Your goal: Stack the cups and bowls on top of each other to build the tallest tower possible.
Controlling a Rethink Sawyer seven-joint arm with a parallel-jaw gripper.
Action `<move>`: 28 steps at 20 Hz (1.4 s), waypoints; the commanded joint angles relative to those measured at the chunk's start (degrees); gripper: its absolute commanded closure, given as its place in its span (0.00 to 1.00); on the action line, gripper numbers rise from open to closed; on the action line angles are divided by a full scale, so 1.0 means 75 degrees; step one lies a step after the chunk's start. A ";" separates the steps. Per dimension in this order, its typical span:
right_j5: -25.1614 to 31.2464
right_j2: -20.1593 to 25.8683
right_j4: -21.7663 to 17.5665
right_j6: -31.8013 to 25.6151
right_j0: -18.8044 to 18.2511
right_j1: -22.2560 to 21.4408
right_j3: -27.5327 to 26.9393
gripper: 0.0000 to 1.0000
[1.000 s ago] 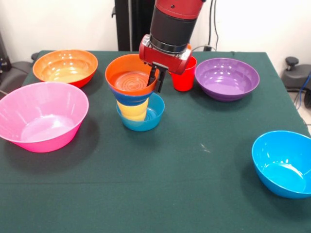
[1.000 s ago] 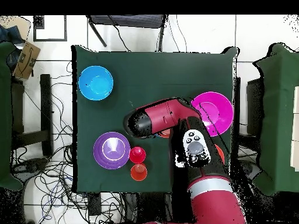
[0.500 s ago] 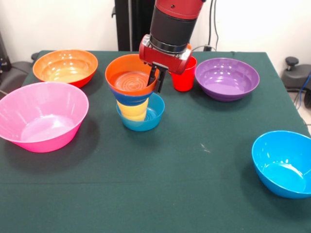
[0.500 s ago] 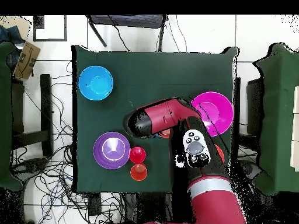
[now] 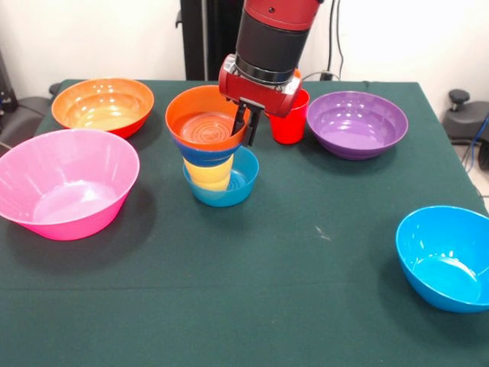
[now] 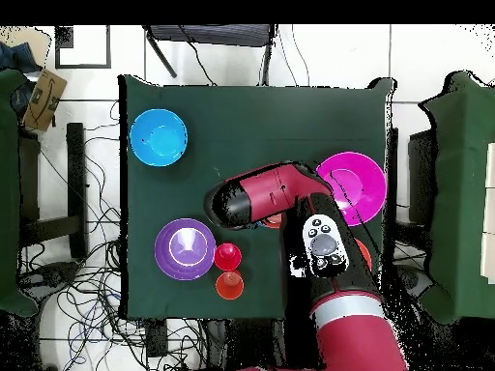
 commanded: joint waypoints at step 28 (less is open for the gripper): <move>-0.1071 -0.0128 -0.1358 -0.0555 0.0595 0.0267 -0.0594 1.00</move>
